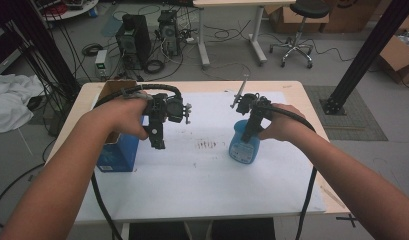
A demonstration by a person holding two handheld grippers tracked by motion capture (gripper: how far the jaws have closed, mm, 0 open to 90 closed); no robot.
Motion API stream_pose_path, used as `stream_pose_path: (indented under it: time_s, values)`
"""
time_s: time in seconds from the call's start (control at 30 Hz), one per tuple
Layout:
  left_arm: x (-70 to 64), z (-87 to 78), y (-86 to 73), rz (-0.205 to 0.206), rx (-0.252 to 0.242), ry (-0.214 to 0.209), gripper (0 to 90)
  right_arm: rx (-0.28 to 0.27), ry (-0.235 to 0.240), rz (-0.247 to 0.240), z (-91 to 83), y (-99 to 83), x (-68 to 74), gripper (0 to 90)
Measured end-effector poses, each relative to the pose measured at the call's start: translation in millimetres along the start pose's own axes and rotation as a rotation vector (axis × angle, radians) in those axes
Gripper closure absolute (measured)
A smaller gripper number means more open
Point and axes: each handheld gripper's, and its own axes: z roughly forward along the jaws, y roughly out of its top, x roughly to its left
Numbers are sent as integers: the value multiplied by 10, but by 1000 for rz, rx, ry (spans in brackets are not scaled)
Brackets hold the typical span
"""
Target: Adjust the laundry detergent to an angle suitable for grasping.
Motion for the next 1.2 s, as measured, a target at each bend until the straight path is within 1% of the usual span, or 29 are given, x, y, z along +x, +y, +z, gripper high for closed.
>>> stream_pose_path:
  time_s: [0.13, 0.2, 0.47, 0.63, 0.77, 0.87, 1.1, 1.2]
  values:
    - [4, -2, -2, 0, 9, -1, 1, -1, -1, -5, -10, -3, -4, 177]
    - [1, 1, -2, -2, 8, -1, 1, -3, -11, 0, -13, -3, -1, 152]
    - [-4, 5, 3, 1, 8, -1, 1, 2, -9, -19, -29, 1, 16, 149]
    - [-5, 14, -1, -1, 8, -3, 1, 5, -21, -26, -37, 7, 22, 127]
    - [-5, 12, -3, -2, 12, -5, 0, -1, -25, -40, -50, 9, 23, 91]
    - [-5, 14, -5, -1, 13, -6, 0, -2, -38, -39, -64, 11, 26, 63]
    - [-5, 12, -3, 1, 11, -5, 1, 1, -30, -52, -77, 2, 23, 48]
    - [-9, 14, -3, 2, 10, -2, 1, -10, -25, -84, -101, -3, 34, 25]
